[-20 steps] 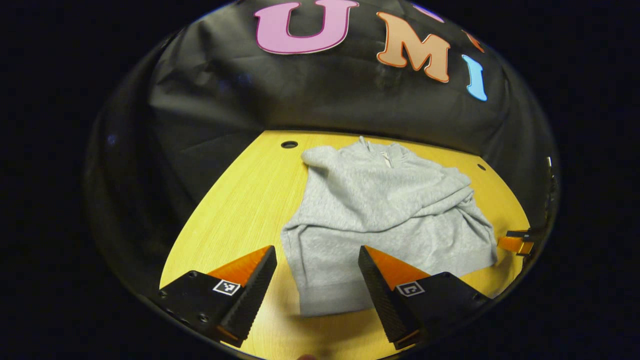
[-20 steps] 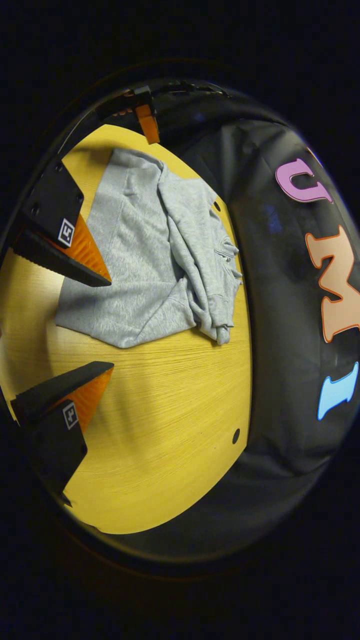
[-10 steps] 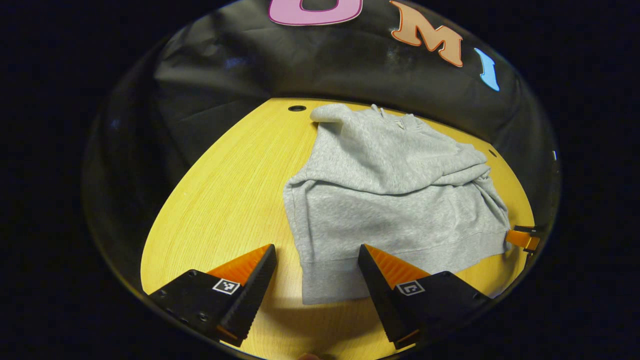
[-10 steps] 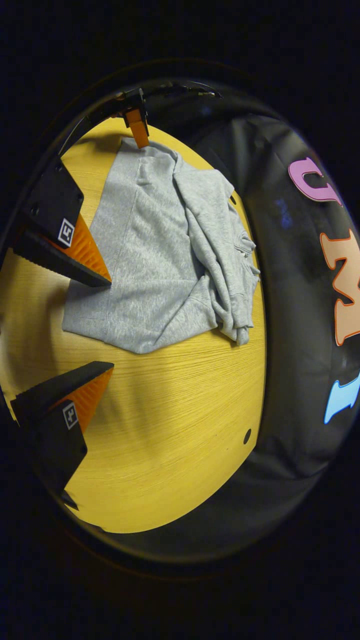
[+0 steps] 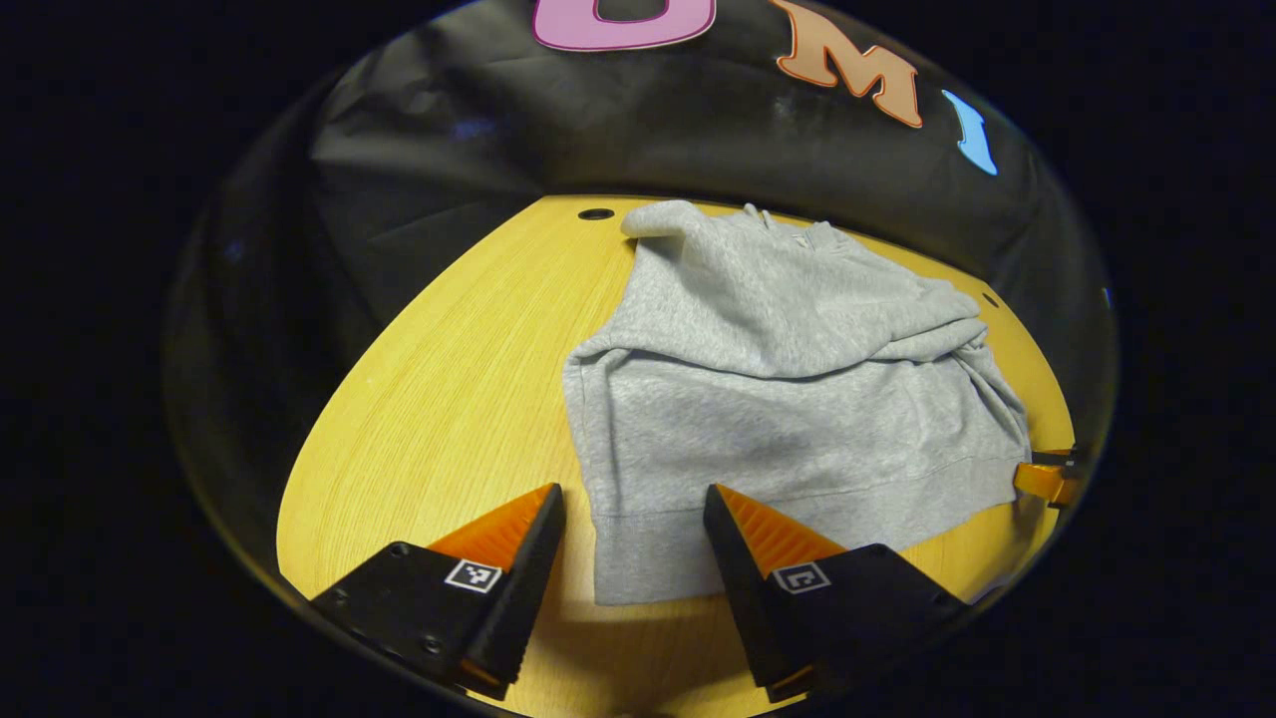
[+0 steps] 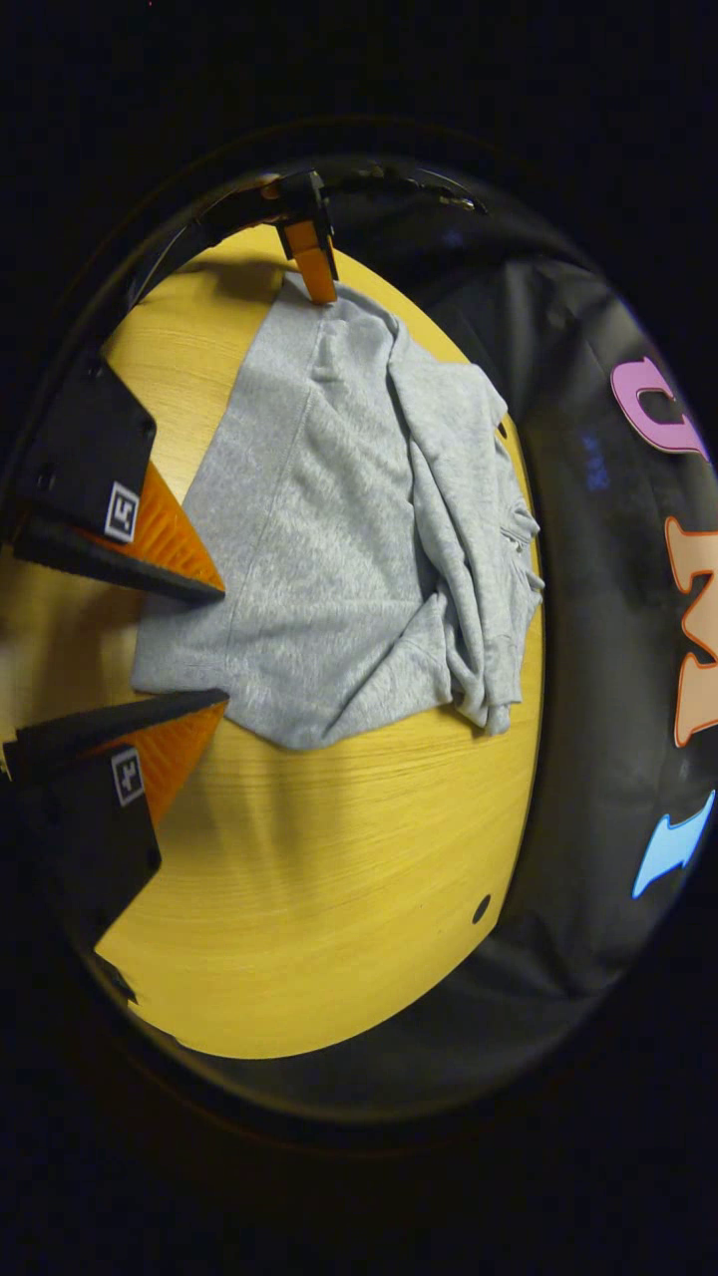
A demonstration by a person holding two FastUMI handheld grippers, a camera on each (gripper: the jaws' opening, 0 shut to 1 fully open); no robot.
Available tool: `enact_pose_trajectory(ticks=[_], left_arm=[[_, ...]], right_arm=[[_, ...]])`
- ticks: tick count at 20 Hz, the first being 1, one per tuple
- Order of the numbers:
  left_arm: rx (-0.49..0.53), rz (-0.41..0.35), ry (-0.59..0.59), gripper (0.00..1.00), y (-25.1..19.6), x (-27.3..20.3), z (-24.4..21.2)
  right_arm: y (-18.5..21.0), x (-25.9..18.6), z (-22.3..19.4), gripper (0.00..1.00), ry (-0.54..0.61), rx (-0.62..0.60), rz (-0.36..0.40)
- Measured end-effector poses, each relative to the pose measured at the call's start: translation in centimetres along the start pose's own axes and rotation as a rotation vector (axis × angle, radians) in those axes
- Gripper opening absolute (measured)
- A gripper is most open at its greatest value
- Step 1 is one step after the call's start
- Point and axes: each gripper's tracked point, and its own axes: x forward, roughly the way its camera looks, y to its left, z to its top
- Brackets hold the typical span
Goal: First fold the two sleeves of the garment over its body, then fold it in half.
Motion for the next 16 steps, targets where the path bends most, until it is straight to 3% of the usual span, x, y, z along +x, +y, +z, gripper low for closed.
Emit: enact_pose_trajectory(ticks=[1,2,3,5,6,7,8,10,16], left_arm=[[0.009,-0.013,0.002,0.77,-0.3,0.0,0.0],[0.013,-0.018,0.004,0.63,-0.4,0.1,0.0],[0.015,-0.032,0.008,0.60,-0.7,0.1,-0.1],[0.008,-0.057,0.001,0.46,-1.1,0.1,0.1],[0.000,-0.065,-0.006,0.25,-1.3,0.0,0.2],[0.006,-0.074,-0.005,0.18,-1.4,0.0,0.3],[0.013,-0.084,0.003,0.09,-1.5,0.0,0.3],[-0.003,-0.101,0.041,0.00,-1.7,-0.1,0.1],[-0.034,-0.158,0.089,0.00,-2.3,-1.0,-0.5]], right_arm=[[0.3,0.2,0.1,0.48,0.004,0.012,0.019],[0.2,-0.1,0.2,0.35,0.010,0.032,0.009],[0.3,0.4,0.1,0.23,0.014,0.034,0.007],[0.5,0.2,0.1,0.20,0.027,0.030,0.023],[0.6,0.0,0.5,0.15,0.028,0.044,0.035],[0.5,0.6,0.6,0.05,0.045,0.056,0.042],[0.5,0.1,0.5,0.07,0.049,0.056,0.044],[0.4,0.1,0.7,0.02,0.060,0.056,0.047],[0.0,-1.2,1.5,0.02,0.058,0.090,0.063]])
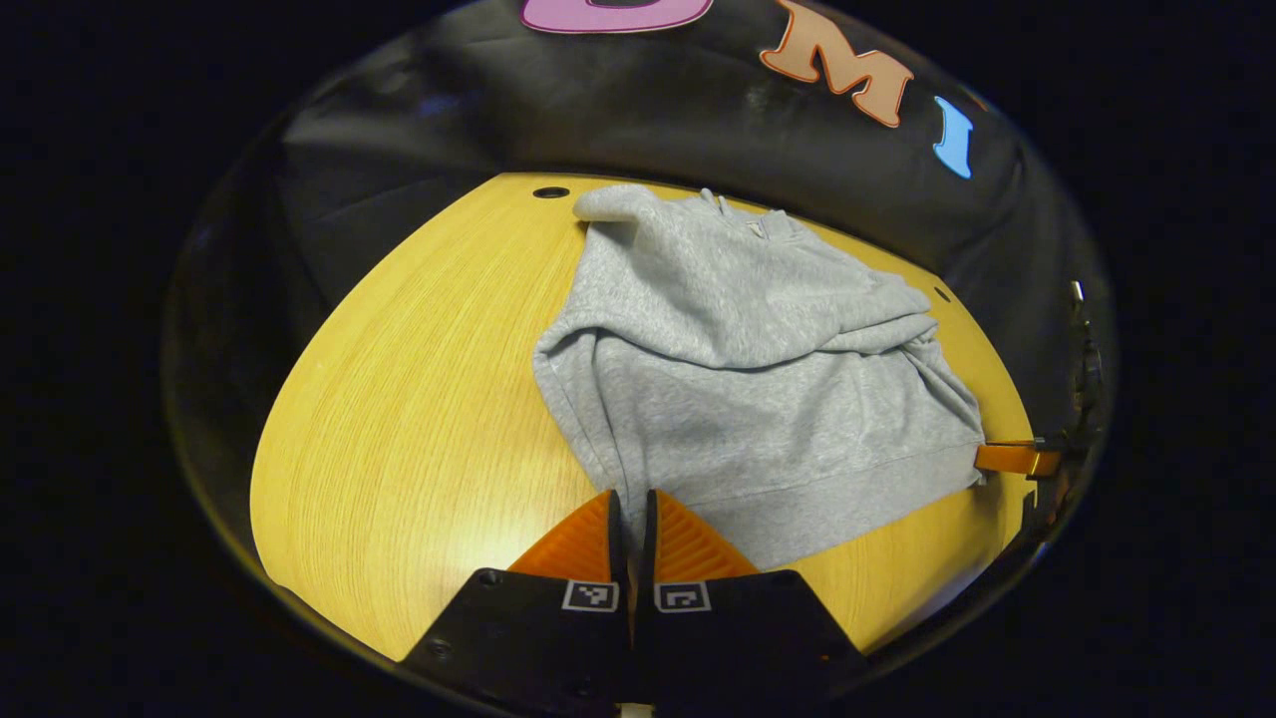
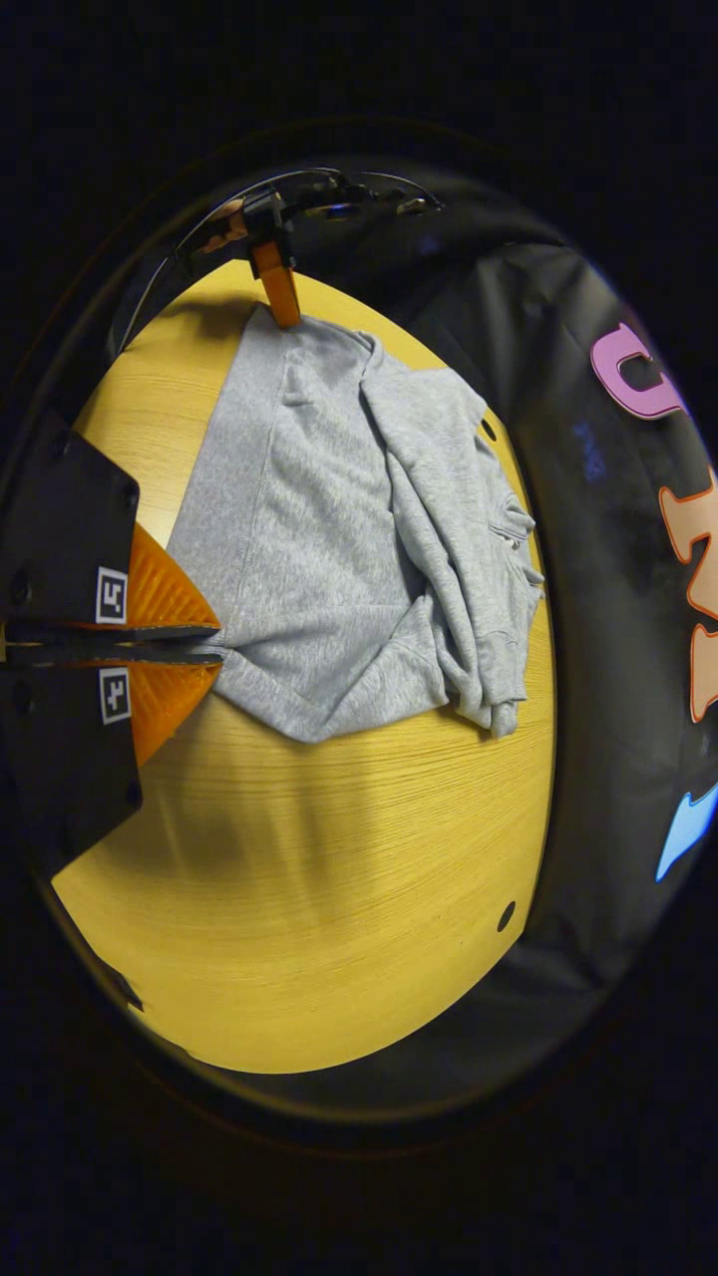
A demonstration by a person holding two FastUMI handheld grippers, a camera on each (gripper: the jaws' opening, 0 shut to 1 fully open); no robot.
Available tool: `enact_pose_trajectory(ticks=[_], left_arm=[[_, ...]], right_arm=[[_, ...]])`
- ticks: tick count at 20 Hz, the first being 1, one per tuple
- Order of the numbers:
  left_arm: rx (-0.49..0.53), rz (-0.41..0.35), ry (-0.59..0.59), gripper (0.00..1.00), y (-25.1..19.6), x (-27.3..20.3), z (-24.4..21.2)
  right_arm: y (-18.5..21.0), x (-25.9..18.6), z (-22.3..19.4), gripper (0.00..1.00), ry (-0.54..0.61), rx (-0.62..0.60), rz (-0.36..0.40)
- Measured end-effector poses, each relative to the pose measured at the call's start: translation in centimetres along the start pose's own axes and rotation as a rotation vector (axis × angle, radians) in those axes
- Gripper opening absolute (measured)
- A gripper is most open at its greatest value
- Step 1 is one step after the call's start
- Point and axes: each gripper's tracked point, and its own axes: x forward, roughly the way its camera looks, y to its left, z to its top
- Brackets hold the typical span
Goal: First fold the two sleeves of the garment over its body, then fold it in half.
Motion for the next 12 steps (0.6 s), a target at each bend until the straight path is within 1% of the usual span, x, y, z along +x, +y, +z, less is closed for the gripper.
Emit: enact_pose_trajectory(ticks=[5,6,7,10,12], left_arm=[[-0.001,-0.018,0.033,0.00,-0.5,-0.3,-0.1],[-0.005,-0.019,0.037,0.00,-0.5,-0.3,0.1],[-0.009,-0.019,0.038,0.00,-0.5,-0.4,0.4],[-0.024,-0.012,0.028,0.00,-0.6,-0.9,1.1],[-0.043,-0.018,0.018,0.00,-0.7,-1.3,2.1]], right_arm=[[0.1,-0.5,0.7,0.02,0.017,-0.021,0.022],[0.2,-0.5,0.9,0.00,0.021,-0.021,0.027],[0.2,-0.6,0.9,0.02,0.030,-0.018,0.033],[0.6,-1.1,1.5,0.02,0.039,-0.003,0.061],[1.0,-1.7,2.3,0.02,0.030,0.030,0.083]])
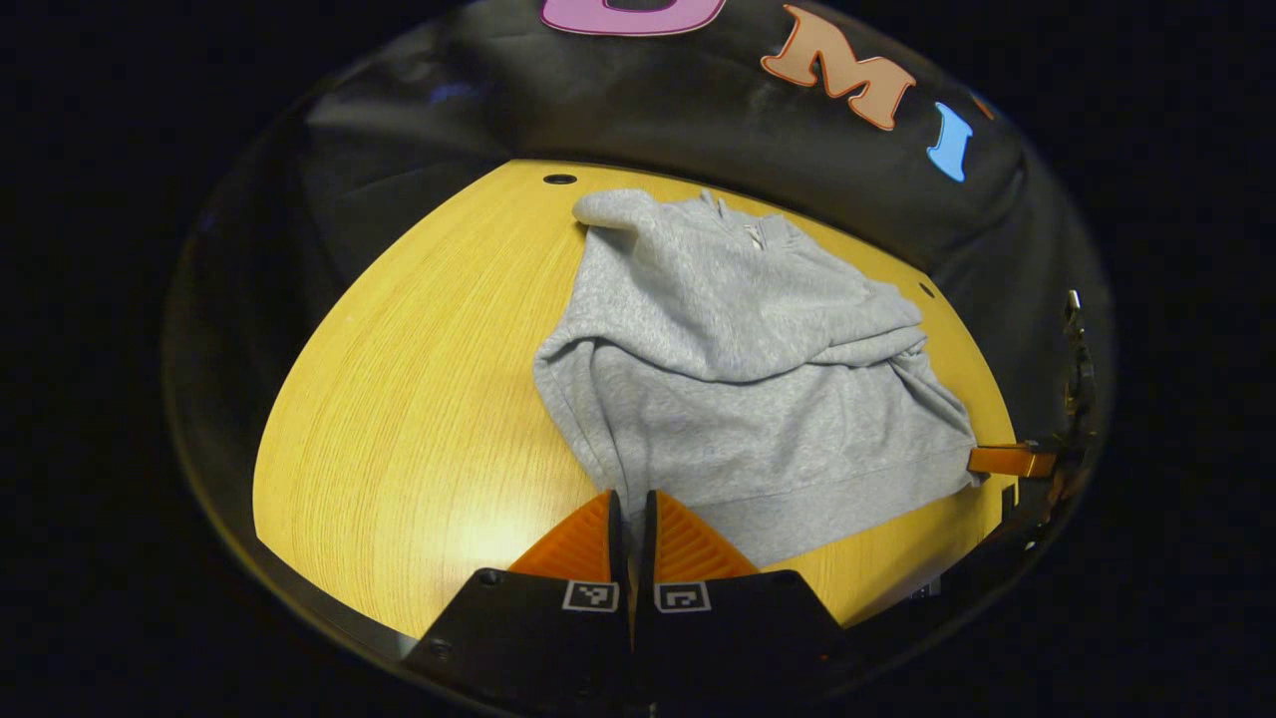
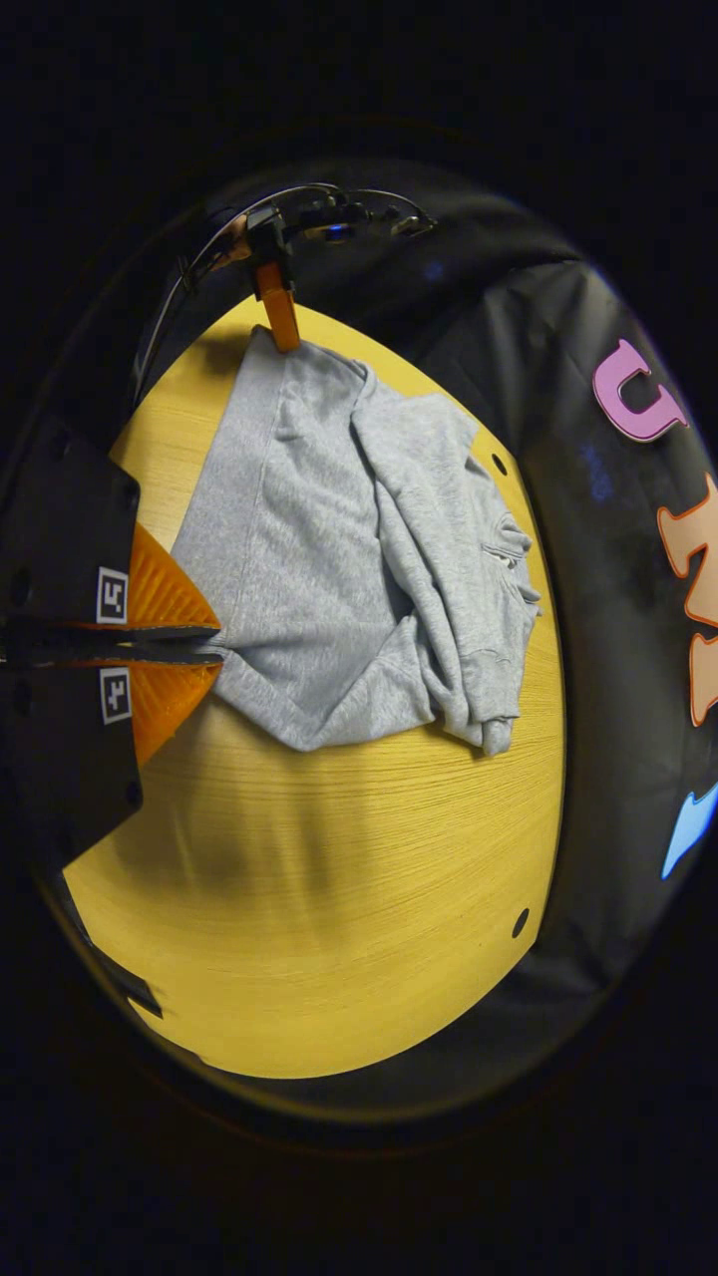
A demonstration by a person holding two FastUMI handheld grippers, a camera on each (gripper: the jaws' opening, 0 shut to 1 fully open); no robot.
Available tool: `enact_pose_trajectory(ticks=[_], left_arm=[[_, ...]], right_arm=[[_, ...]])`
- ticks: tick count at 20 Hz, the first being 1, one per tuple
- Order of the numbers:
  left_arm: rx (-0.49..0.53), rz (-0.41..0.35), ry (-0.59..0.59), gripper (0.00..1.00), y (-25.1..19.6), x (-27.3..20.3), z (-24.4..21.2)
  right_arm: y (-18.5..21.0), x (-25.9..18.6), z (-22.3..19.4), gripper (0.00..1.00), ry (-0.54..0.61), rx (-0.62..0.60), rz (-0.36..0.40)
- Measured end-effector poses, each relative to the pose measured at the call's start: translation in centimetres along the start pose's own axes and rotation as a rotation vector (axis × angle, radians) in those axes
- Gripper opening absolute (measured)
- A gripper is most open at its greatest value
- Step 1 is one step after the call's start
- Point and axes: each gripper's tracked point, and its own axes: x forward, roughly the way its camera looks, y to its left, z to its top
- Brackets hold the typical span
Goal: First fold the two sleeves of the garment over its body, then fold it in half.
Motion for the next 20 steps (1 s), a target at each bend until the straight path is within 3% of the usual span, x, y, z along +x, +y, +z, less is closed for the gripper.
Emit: enact_pose_trajectory(ticks=[13,20], left_arm=[[-0.142,-0.064,-0.087,0.00,-2.0,-0.3,8.6],[-0.156,-0.059,-0.118,0.00,-1.9,1.0,13.0]], right_arm=[[3.3,-2.7,10.0,0.02,-0.137,0.274,0.174],[1.9,-1.6,14.9,0.02,-0.179,0.430,0.201]])
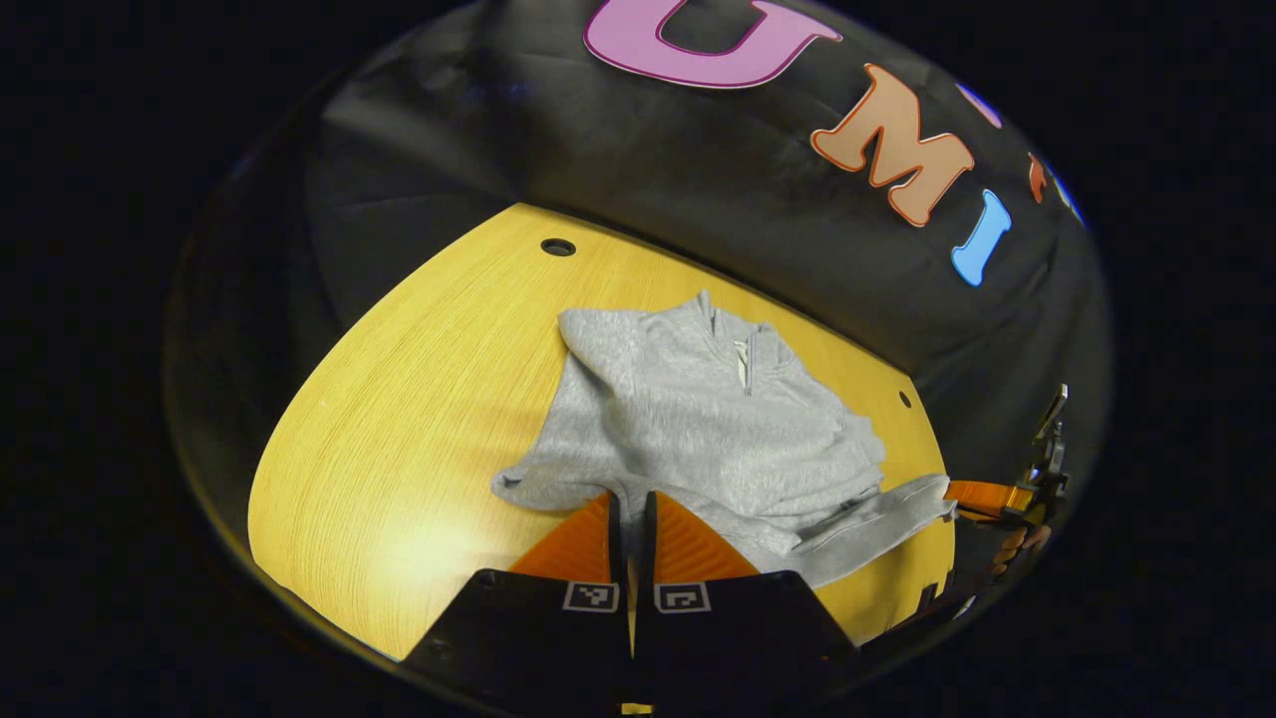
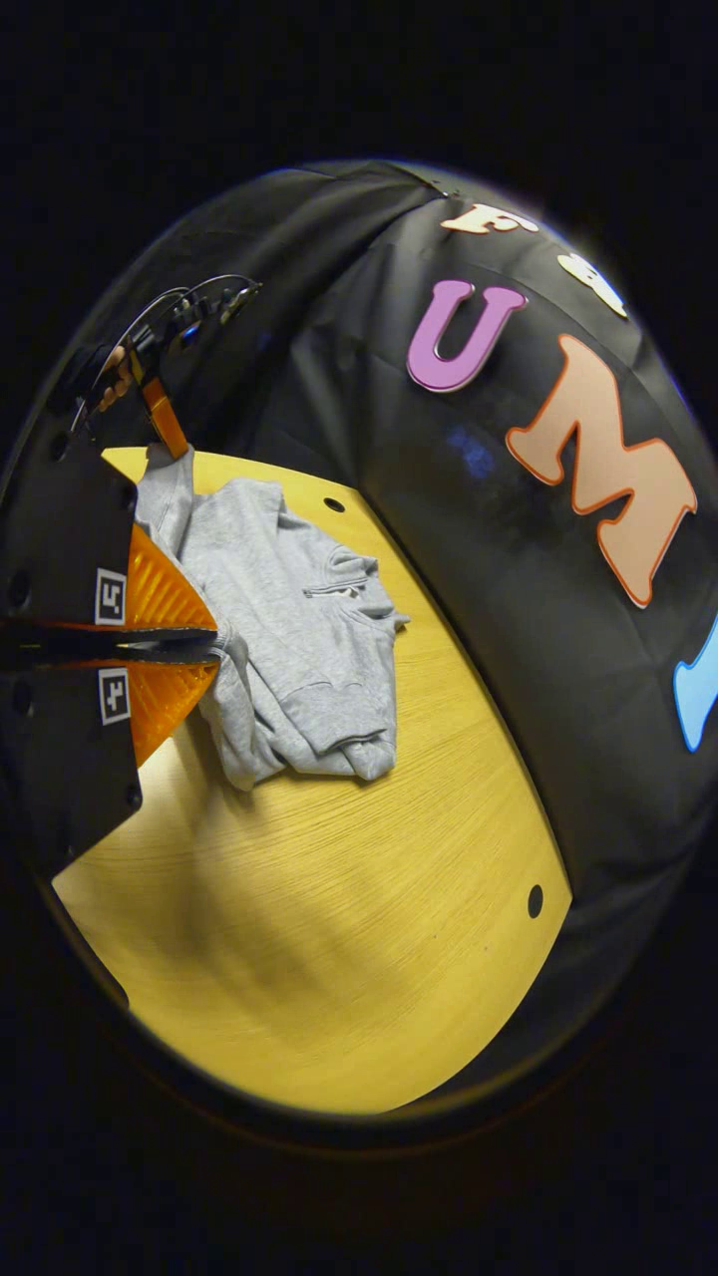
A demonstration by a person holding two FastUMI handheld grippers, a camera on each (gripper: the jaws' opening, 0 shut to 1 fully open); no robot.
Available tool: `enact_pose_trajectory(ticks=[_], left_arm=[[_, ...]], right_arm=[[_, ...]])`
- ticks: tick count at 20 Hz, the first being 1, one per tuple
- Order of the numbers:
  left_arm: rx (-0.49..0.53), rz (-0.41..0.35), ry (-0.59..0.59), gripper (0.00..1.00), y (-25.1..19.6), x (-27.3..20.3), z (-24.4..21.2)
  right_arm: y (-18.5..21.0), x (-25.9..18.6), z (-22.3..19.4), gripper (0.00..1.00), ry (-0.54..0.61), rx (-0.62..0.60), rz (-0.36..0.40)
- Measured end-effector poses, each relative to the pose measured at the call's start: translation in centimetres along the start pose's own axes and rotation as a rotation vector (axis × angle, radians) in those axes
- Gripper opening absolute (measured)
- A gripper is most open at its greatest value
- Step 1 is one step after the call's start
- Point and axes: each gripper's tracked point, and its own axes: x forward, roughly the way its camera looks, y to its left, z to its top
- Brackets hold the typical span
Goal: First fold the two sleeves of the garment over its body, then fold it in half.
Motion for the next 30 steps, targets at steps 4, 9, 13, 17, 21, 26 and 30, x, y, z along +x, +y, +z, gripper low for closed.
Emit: enact_pose_trajectory(ticks=[4,9,13,17,21,26,30], left_arm=[[-0.014,0.023,0.012,0.00,0.4,1.9,1.8],[-0.082,0.070,0.075,0.00,1.5,5.6,2.2],[-0.212,0.119,0.124,0.00,2.6,7.6,1.7],[-0.215,0.118,0.090,0.06,2.2,8.0,2.6],[-0.068,0.118,-0.091,0.77,0.9,7.4,7.6],[0.149,0.172,-0.341,0.99,-1.2,3.0,13.1],[0.283,0.214,-0.493,0.96,-3.5,-1.5,14.6]], right_arm=[[-0.4,2.4,2.5,0.01,-0.020,0.053,-0.010],[-1.7,6.9,3.5,0.01,-0.003,0.078,-0.067],[-2.6,9.2,3.2,0.02,0.025,0.097,-0.104],[-1.5,9.9,4.4,0.10,-0.030,0.104,-0.066],[0.4,8.4,8.1,0.95,-0.207,0.040,-0.032],[2.7,4.4,10.1,0.95,-0.390,-0.181,-0.054],[4.3,-0.3,10.3,0.95,-0.549,-0.349,-0.109]])
